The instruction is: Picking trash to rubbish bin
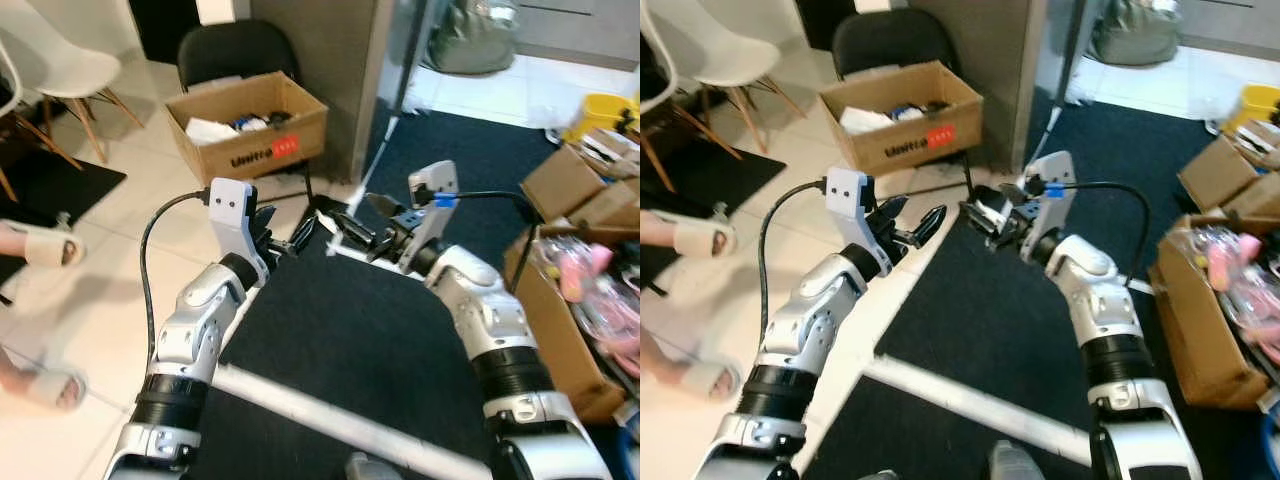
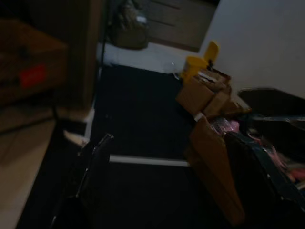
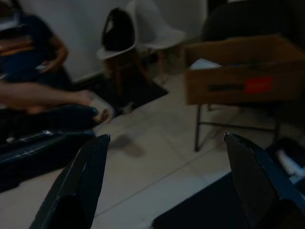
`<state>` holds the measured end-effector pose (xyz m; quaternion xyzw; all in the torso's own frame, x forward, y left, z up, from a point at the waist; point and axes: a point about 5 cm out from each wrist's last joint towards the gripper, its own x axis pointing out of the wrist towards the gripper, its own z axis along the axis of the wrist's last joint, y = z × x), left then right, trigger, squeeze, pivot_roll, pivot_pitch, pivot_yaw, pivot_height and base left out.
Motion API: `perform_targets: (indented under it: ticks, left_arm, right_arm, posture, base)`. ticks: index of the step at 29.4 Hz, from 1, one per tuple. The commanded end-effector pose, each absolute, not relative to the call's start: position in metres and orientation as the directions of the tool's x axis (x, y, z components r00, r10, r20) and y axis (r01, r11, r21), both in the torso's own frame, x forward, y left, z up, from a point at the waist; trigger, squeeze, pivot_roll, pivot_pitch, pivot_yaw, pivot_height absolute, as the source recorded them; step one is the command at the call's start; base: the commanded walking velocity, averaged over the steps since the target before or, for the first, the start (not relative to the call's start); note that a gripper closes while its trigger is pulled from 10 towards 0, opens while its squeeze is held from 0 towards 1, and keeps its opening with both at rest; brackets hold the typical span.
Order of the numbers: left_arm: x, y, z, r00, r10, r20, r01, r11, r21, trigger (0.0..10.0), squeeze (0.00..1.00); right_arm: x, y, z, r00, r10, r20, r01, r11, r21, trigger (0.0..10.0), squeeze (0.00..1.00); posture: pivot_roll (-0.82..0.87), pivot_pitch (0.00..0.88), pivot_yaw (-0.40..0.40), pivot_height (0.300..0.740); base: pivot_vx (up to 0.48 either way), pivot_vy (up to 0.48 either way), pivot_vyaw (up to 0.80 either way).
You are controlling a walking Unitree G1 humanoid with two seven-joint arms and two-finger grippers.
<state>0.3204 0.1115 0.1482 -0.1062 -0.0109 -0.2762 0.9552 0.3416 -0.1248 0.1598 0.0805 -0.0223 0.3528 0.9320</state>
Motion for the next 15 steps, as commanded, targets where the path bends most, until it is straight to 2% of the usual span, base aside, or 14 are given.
perform_targets:
  ticks: [1,5,15]
  left_arm:
    - [0.3203,0.1128,0.1473,0.849,-0.524,0.072,0.527,0.829,-0.187,10.0,0.00]
    - [0.3203,0.1129,0.1474,0.848,-0.525,0.074,0.529,0.828,-0.188,10.0,0.00]
    - [0.3203,0.1125,0.1460,0.837,-0.542,0.078,0.546,0.815,-0.195,10.0,0.00]
  right_arm:
    - [0.3413,-0.1191,0.1612,0.739,0.666,0.103,-0.674,0.728,0.128,10.0,0.00]
    - [0.3398,-0.1182,0.1622,0.725,0.680,0.111,-0.689,0.717,0.106,10.0,0.00]
    - [0.3370,-0.1157,0.1611,0.700,0.705,0.109,-0.713,0.697,0.070,10.0,0.00]
  posture:
    - [-0.06,0.000,-0.013,0.740]
    - [-0.06,0.000,-0.013,0.740]
    - [-0.06,0.000,-0.012,0.740]
  base:
    - [-0.435,0.000,0.00]
    - [-0.390,0.000,0.00]
    - [0.000,0.000,0.73]
